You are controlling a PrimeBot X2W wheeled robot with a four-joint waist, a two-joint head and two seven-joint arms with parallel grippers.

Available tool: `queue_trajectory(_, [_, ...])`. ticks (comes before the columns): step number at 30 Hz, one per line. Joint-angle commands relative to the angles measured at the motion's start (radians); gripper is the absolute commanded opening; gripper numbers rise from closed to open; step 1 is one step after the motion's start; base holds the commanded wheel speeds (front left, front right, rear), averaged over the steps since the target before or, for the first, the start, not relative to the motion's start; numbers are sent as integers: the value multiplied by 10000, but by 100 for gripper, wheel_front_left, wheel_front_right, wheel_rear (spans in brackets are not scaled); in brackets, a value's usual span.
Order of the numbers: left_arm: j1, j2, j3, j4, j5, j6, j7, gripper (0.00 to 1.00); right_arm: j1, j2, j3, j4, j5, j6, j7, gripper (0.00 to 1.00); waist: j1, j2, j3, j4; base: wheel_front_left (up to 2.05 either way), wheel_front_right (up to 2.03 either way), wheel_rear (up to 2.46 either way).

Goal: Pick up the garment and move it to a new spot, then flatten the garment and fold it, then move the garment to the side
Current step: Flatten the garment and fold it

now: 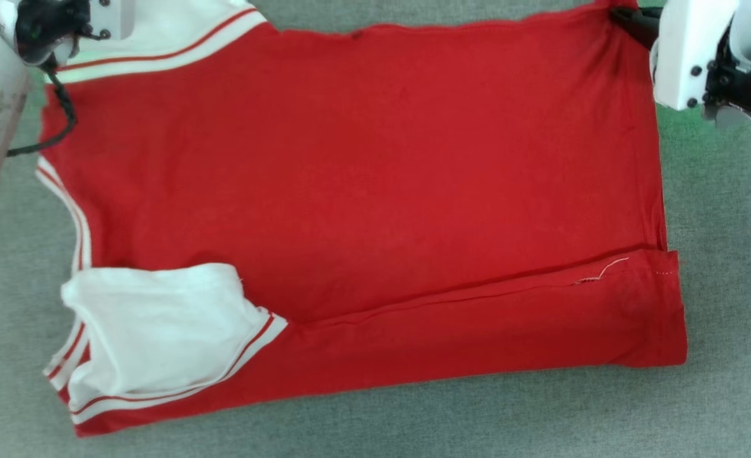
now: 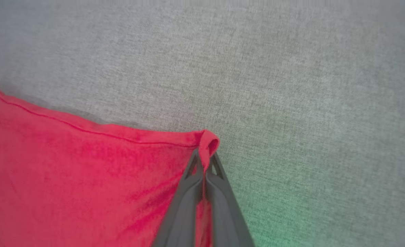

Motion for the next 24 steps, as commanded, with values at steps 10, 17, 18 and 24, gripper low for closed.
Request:
queue_trajectory(10, [513, 558, -390, -1500, -389, 18, -168, 0, 1342, -1202, 471, -1028, 852, -7, -833, 0, 0, 0, -1281, 760, 0, 0, 0])
queue_trajectory(17, [1371, 1313, -595, -3046, -559, 129, -117, 0, 2815, -1905, 285, -2113, 1258, -7, -996, 0, 0, 0, -2160, 1061, 0, 0, 0])
queue_trajectory(18, [1547, 1437, -619, -3363, -585, 216, -79, 0, 3061, -1990, 225, -2278, 1291, -7, -984, 0, 0, 0, -2288, 1103, 0, 0, 0])
queue_trajectory(24, [2675, 2508, -793, -5855, -749, 1140, 210, 0, 4532, -2324, -253, -3224, 1412, -7, -781, 0, 0, 0, -2912, 1288, 0, 0, 0])
